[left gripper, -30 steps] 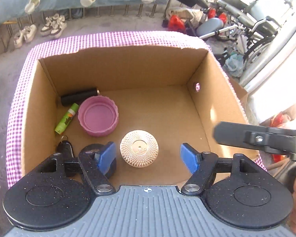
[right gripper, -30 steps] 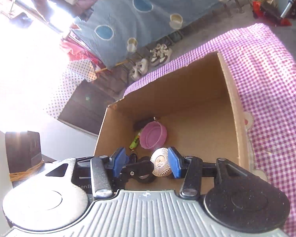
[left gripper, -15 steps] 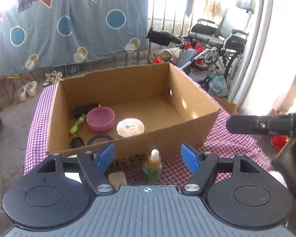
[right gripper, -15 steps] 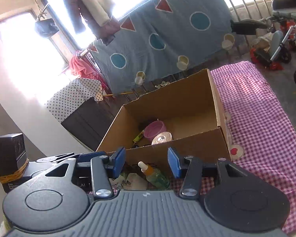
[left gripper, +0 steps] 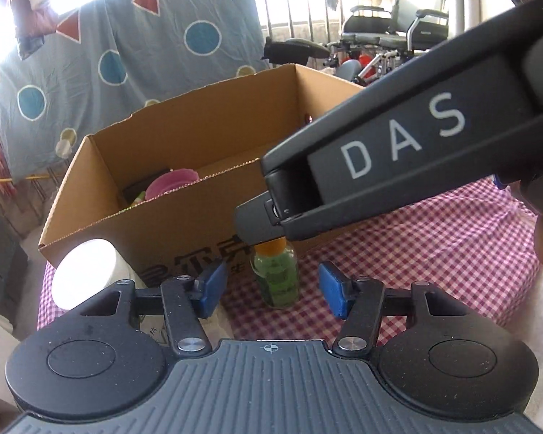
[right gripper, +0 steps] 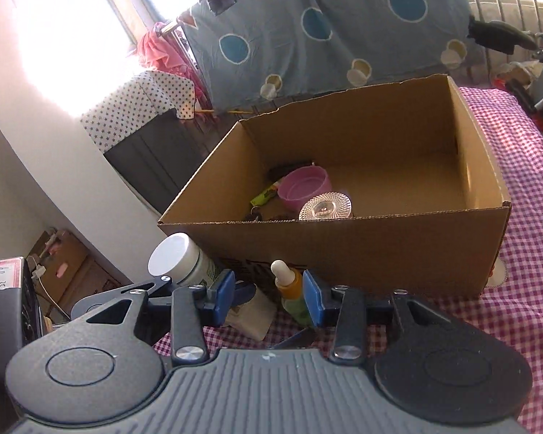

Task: Organize rigid objects
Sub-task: 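Close both grippers on the green dropper bottle with orange cap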

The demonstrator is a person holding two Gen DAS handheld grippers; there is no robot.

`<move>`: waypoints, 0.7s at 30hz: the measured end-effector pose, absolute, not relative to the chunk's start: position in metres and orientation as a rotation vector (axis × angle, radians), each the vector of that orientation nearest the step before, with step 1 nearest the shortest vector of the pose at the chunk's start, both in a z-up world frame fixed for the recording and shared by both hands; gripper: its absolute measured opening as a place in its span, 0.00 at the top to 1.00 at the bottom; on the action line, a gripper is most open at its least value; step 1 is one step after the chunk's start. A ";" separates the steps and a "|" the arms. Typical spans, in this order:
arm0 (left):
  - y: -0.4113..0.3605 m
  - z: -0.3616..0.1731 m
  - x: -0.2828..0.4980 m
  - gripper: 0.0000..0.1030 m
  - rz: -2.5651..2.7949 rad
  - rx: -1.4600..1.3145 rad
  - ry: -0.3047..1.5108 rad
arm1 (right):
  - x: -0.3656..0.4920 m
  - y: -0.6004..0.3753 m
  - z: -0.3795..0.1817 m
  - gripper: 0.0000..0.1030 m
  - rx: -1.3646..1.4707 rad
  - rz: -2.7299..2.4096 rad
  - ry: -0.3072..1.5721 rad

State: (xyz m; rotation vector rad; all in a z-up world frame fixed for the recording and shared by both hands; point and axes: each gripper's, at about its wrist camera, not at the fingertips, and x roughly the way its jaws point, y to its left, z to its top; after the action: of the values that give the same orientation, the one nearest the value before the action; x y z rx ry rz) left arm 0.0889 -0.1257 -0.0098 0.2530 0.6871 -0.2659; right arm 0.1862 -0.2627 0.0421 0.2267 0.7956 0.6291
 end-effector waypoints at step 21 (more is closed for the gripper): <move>-0.135 -0.037 0.121 0.66 -0.248 0.311 0.785 | 0.209 -0.295 0.024 0.79 0.340 0.655 0.866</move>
State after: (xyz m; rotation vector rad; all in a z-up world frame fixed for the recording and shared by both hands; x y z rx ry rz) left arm 0.1212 -0.1353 -0.0372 0.3114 0.7847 -0.2484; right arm 0.2088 -0.2952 0.0237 0.3400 0.8662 0.6547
